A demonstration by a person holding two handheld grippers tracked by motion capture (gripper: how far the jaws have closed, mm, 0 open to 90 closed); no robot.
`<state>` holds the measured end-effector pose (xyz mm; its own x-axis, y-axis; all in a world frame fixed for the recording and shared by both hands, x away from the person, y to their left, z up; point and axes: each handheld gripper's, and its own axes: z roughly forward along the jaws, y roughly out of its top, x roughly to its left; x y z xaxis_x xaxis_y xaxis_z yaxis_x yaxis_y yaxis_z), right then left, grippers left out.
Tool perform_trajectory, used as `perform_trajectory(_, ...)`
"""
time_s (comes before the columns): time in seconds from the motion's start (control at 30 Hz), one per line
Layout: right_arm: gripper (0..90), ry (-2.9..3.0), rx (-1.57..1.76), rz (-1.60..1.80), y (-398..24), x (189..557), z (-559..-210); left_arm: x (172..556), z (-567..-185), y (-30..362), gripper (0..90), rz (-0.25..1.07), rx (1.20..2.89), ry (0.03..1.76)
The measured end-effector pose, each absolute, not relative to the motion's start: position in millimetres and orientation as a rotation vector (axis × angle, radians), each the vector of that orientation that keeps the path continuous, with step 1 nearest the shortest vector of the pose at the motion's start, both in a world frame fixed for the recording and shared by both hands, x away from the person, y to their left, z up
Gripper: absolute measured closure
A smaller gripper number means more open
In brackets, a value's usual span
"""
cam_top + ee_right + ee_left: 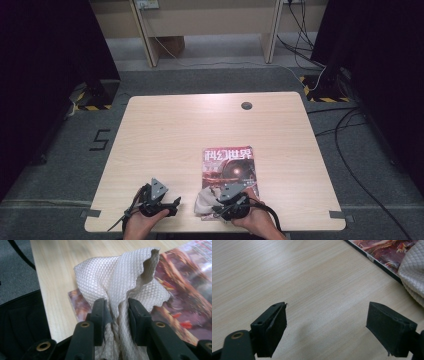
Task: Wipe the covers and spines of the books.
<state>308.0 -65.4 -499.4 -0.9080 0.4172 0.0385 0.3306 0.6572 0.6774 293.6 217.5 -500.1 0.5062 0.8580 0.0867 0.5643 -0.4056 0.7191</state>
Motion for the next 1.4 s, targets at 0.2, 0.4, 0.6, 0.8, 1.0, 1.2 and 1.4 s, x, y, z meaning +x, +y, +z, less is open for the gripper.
perform_trajectory(0.2,68.7,2.736,0.650,1.079,-72.8,308.9,-499.2,293.4,-500.3,217.1,16.2,0.600,2.120,1.158)
perform_trajectory(0.4,68.9,2.724,0.654,1.084,-76.3,305.9,-499.7,293.4,-500.3,217.0,16.2,0.597,2.121,1.156)
perform_trajectory(0.6,68.8,2.731,0.665,1.076,-84.1,302.0,-499.0,292.8,-500.4,216.7,16.2,0.596,2.122,1.151)
perform_trajectory(0.8,68.6,2.680,0.717,1.034,-102.3,307.6,-497.6,291.9,-500.0,216.4,16.2,0.602,2.125,1.147)
perform_trajectory(1.0,68.6,2.618,0.816,1.020,-126.4,318.0,-497.8,292.6,-500.5,215.4,16.2,0.597,2.130,1.142)
perform_trajectory(1.2,68.8,2.612,0.826,1.007,-130.6,312.9,-497.3,292.9,-500.5,215.4,16.2,0.595,2.130,1.142)
perform_trajectory(1.4,68.7,2.633,0.810,1.038,-130.9,300.6,-498.4,293.2,-500.5,215.2,16.2,0.595,2.131,1.141)
